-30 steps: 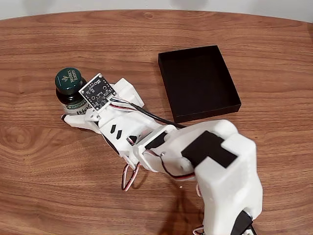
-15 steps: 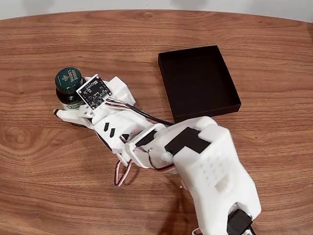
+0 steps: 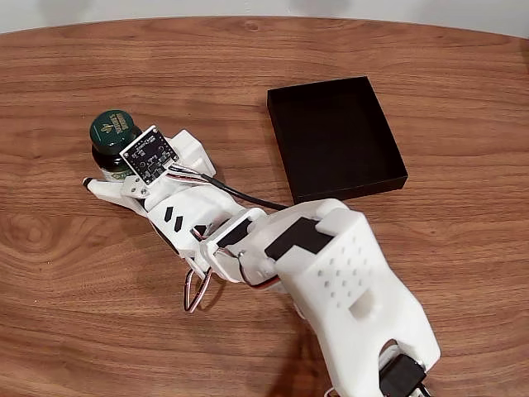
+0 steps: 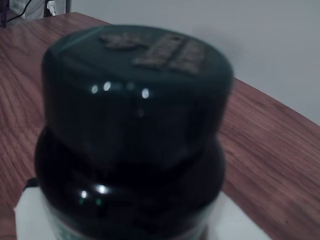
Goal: Pick up the pill bottle and place it in the black box.
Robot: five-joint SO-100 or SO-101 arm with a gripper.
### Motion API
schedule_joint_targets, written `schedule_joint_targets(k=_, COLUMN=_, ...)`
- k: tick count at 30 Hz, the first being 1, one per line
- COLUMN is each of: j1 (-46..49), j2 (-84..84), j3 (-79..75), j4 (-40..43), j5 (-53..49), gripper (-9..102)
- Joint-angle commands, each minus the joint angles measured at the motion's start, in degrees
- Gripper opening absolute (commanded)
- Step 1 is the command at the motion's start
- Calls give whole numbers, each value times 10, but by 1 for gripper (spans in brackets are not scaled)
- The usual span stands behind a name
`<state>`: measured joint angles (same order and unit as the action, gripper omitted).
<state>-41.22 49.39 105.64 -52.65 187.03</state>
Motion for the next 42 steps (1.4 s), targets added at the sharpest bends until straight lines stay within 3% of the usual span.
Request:
schedule_joint_targets(k=1, j1=-8, j2=16, j3=-34, j4=-1, j5=-4, gripper=25)
schedule_joint_targets(k=7, j1=-11, j2=33, j3=-21, j4=2, j5=-11, gripper=17)
schedule_joint_targets(k=15, j1=-14, j2=77, j3=18, j4=-10, j5=-8, gripper=17)
schedule_joint_targets(k=30, j1=5, j2=152, j3=113, j4=-142, j5=9, gripper=17)
schedule_joint_targets(k=42, j1=106, j2=287, j3=243, j4=-216, j5=-25, gripper=17)
